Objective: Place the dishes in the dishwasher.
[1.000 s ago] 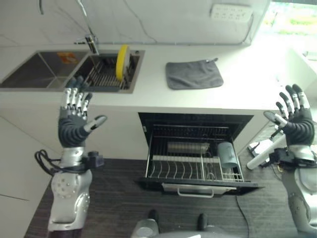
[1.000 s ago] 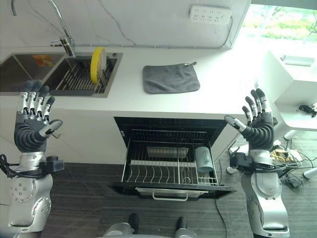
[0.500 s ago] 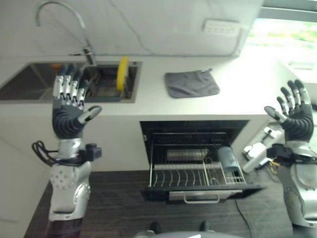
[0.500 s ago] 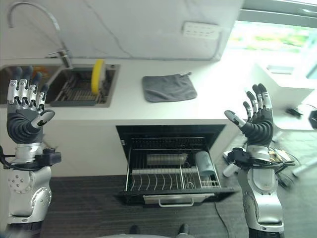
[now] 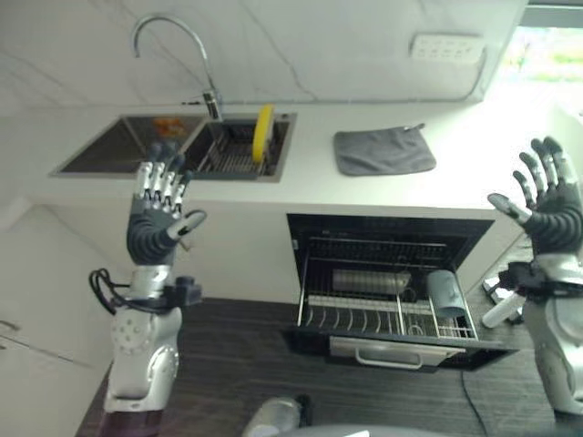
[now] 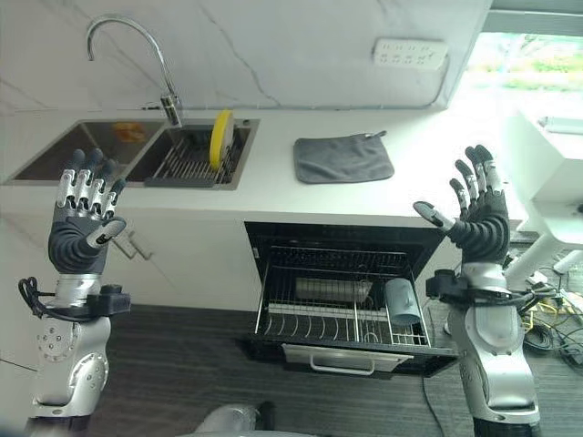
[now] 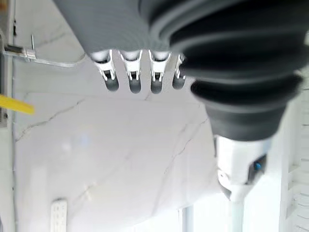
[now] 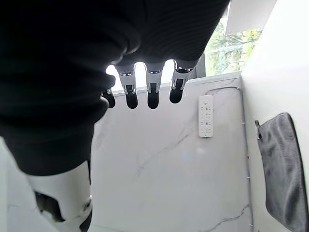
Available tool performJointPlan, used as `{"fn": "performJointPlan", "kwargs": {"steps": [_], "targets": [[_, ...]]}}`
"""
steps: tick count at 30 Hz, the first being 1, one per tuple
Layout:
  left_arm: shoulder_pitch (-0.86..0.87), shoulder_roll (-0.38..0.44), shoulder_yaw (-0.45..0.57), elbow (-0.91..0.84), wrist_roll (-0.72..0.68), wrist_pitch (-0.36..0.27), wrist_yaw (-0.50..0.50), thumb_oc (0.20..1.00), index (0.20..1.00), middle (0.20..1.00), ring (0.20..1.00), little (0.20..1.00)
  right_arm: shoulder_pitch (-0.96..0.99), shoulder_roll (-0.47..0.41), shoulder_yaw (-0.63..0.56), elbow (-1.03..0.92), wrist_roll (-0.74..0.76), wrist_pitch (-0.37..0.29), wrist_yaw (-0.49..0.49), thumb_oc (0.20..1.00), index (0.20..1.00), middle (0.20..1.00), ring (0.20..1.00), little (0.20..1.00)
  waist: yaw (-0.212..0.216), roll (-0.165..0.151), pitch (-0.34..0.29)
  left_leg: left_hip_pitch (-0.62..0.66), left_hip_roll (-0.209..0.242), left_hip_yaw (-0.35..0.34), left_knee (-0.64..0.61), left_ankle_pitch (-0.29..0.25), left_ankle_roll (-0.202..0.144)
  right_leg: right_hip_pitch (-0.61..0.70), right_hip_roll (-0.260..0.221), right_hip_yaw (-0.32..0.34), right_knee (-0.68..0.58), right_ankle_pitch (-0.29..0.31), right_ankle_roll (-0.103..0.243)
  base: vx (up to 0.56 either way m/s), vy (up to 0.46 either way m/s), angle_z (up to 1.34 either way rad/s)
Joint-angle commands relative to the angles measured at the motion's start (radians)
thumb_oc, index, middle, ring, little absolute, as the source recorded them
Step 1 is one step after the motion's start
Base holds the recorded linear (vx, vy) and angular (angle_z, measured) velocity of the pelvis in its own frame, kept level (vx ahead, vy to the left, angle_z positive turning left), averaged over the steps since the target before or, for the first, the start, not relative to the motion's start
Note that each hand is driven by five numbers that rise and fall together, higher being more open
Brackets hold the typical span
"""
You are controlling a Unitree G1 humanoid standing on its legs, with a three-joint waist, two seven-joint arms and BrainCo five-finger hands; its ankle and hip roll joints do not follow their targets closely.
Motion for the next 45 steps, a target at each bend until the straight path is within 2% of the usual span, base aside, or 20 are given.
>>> {"fn": "performJointPlan", "kwargs": {"steps": [1,2,4,6,7,10,12,13,15,16,19,21,22,24,26,34,39,40,42,45], "targets": [[0.024,0.047,0.045,-0.076,-0.018,-0.067,0.034,1.0,1.0,1.0,1.0,1.0,-0.039,-0.031,-0.008,-0.024,0.027,-0.046,0.025,1.0,1.0,1.0,1.0,1.0,-0.001,0.016,-0.018,0.255,0.037,-0.015,-0.374,0.183,0.011,-0.032,-0.005,0.114,0.0,0.077,0.062,0.04,0.585,-0.37],[0.034,0.048,0.056,-0.081,-0.007,-0.072,0.055,1.0,1.0,1.0,1.0,1.0,-0.045,-0.045,-0.006,-0.027,0.034,-0.037,0.043,1.0,1.0,1.0,1.0,1.0,0.002,0.025,-0.027,0.276,0.077,-0.05,-0.445,0.22,0.001,-0.047,-0.013,0.146,0.0,0.083,0.066,0.04,0.669,-0.61],[0.035,0.047,0.061,-0.072,0.001,-0.079,0.077,1.0,1.0,1.0,1.0,1.0,-0.08,-0.068,0.011,-0.026,0.041,-0.011,0.047,1.0,1.0,1.0,1.0,1.0,0.013,0.038,-0.035,0.279,0.078,-0.113,-0.462,0.2,-0.005,-0.061,-0.035,0.182,0.0,0.084,0.081,0.02,0.649,-0.78],[0.036,0.051,0.07,-0.063,-0.009,-0.084,0.074,1.0,1.0,1.0,1.0,1.0,-0.096,-0.073,0.016,-0.029,0.05,0.001,0.043,1.0,1.0,1.0,1.0,1.0,0.007,0.047,-0.037,0.288,0.069,-0.078,-0.46,0.162,-0.006,-0.065,-0.066,0.191,0.0,0.091,0.103,0.01,0.644,-0.88],[0.02,0.06,0.066,-0.049,-0.013,-0.084,0.064,1.0,1.0,1.0,1.0,1.0,-0.098,-0.065,0.016,-0.025,0.039,-0.004,0.032,1.0,1.0,1.0,1.0,1.0,-0.006,0.049,-0.031,0.3,0.06,-0.015,-0.454,0.12,-0.003,-0.064,-0.101,0.181,0.003,0.104,0.13,0.0,0.82,-0.4],[-0.013,0.074,0.056,-0.034,-0.035,-0.043,0.021,1.0,1.0,1.0,1.0,1.0,-0.059,-0.028,-0.013,-0.033,0.036,-0.035,0.009,1.0,1.0,1.0,1.0,1.0,-0.005,0.038,-0.009,0.307,-0.01,-0.009,-0.433,0.057,0.031,-0.066,-0.198,0.15,0.026,0.157,0.167,0.01,0.702,0.43],[-0.023,0.096,0.063,-0.029,-0.047,-0.01,-0.025,1.0,1.0,1.0,1.0,1.0,-0.027,0.011,-0.031,-0.05,0.062,-0.028,0.021,1.0,1.0,1.0,1.0,1.0,0.011,0.021,0.006,0.321,-0.078,-0.015,-0.428,0.019,0.067,-0.095,-0.287,0.094,0.069,0.284,0.192,0.02,0.53,0.5],[-0.019,0.101,0.069,-0.033,-0.044,-0.004,-0.037,1.0,1.0,1.0,1.0,1.0,-0.026,0.029,-0.023,-0.048,0.04,-0.03,0.035,1.0,1.0,1.0,1.0,1.0,0.019,0.022,0.01,0.327,-0.091,-0.009,-0.433,0.016,0.076,-0.107,-0.299,0.076,0.092,0.306,0.199,-0.01,0.538,0.19],[-0.013,0.117,0.086,-0.042,-0.025,0.018,-0.045,1.0,1.0,1.0,1.0,1.0,-0.033,0.043,-0.003,-0.035,0.006,-0.033,0.048,1.0,1.0,1.0,1.0,1.0,0.031,0.028,0.009,0.334,-0.107,-0.003,-0.457,0.026,0.093,-0.125,-0.249,0.062,0.156,0.266,0.189,-0.05,0.425,-0.08],[-0.021,0.128,0.08,-0.039,-0.034,0.035,-0.05,1.0,1.0,1.0,1.0,1.0,-0.033,0.035,0.006,-0.031,0.009,-0.033,0.029,1.0,1.0,1.0,1.0,1.0,0.025,0.029,0.003,0.326,-0.121,-0.016,-0.458,0.031,0.108,-0.129,-0.155,0.091,0.181,0.187,0.161,-0.01,0.261,-0.3],[-0.008,0.116,0.063,-0.028,-0.04,0.022,-0.056,1.0,1.0,1.0,1.0,1.0,-0.001,0.026,-0.006,-0.022,0.025,-0.044,0.029,1.0,1.0,1.0,1.0,1.0,0.006,0.02,-0.011,0.321,-0.156,-0.056,-0.46,0.033,0.135,-0.131,0.005,0.148,0.218,0.08,0.117,0.02,0.207,-0.15],[0.005,0.093,0.043,-0.029,-0.052,0.009,-0.063,1.0,1.0,1.0,1.0,1.0,0.032,0.027,-0.018,-0.018,0.024,-0.069,0.037,1.0,1.0,1.0,1.0,1.0,-0.009,0.009,-0.023,0.32,-0.192,-0.083,-0.464,0.035,0.145,-0.119,0.101,0.187,0.186,0.053,0.078,0.05,0.057,-0.09],[0.007,0.087,0.032,-0.028,-0.046,0.001,-0.058,1.0,1.0,1.0,1.0,1.0,0.034,0.028,-0.017,-0.013,0.027,-0.079,0.041,1.0,1.0,1.0,1.0,1.0,-0.007,0.006,-0.028,0.318,-0.202,-0.082,-0.464,0.034,0.143,-0.109,0.114,0.167,0.153,0.051,0.071,0.05,-0.034,0.02],[-0.005,0.085,0.013,-0.023,-0.025,-0.017,-0.042,1.0,1.0,1.0,1.0,1.0,0.016,0.024,-0.006,-0.002,0.04,-0.092,0.046,1.0,1.0,1.0,1.0,1.0,0.002,0.006,-0.032,0.316,-0.209,-0.059,-0.464,0.029,0.139,-0.079,0.107,0.116,0.068,0.052,0.067,0.03,-0.085,-0.11],[-0.015,0.089,0.004,-0.009,-0.031,-0.011,-0.056,1.0,1.0,1.0,1.0,1.0,0.004,0.016,-0.002,0.009,0.044,-0.083,0.035,1.0,1.0,1.0,1.0,1.0,-0.006,0.012,-0.038,0.311,-0.212,-0.067,-0.464,0.045,0.137,-0.078,0.119,0.166,0.041,0.066,0.058,0.03,-0.104,-0.44],[-0.041,0.085,-0.023,-0.003,-0.062,0.005,-0.049,1.0,1.0,1.0,1.0,1.0,-0.008,0.008,-0.003,0.03,0.047,-0.065,0.021,1.0,1.0,1.0,1.0,1.0,-0.022,0.024,-0.053,0.306,-0.197,0.005,-0.411,0.029,0.111,-0.047,0.115,0.166,0.001,0.068,0.05,0.09,-0.129,-0.08],[-0.031,0.074,-0.023,-0.035,-0.052,0.011,-0.066,1.0,1.0,1.0,1.0,1.0,0.029,0.002,-0.026,0.031,0.044,-0.067,0.03,1.0,1.0,1.0,1.0,1.0,-0.025,0.01,-0.016,0.183,-0.178,0.029,-0.121,0.088,0.056,-0.035,0.098,0.149,0.005,0.069,0.025,0.03,-0.137,0.03],[-0.035,0.077,-0.026,-0.03,-0.018,0.013,-0.03,1.0,1.0,1.0,1.0,1.0,0.029,-0.003,-0.036,0.032,0.041,-0.071,0.022,1.0,1.0,1.0,1.0,1.0,-0.041,0.007,-0.002,0.157,-0.122,0.106,-0.089,0.108,0.038,-0.029,0.085,0.113,0.005,0.076,0.026,0.01,-0.076,0.13],[-0.04,0.078,-0.026,-0.027,-0.029,0.012,-0.025,1.0,1.0,1.0,1.0,1.0,0.024,-0.005,-0.039,0.032,0.038,-0.066,0.015,1.0,1.0,1.0,1.0,1.0,-0.05,0.008,-0.001,0.164,-0.091,0.148,-0.125,0.116,0.038,-0.026,0.082,0.098,0.005,0.074,0.029,0.05,0.024,0.37],[-0.041,0.078,-0.028,-0.023,-0.03,0.003,-0.017,1.0,1.0,1.0,1.0,1.0,0.012,-0.005,-0.029,0.04,0.024,-0.066,0.021,1.0,1.0,1.0,1.0,1.0,-0.062,0.029,-0.007,0.201,-0.026,0.194,-0.351,0.193,0.03,-0.011,0.09,0.093,0.001,0.054,0.038,0.11,0.164,0.48]]}}
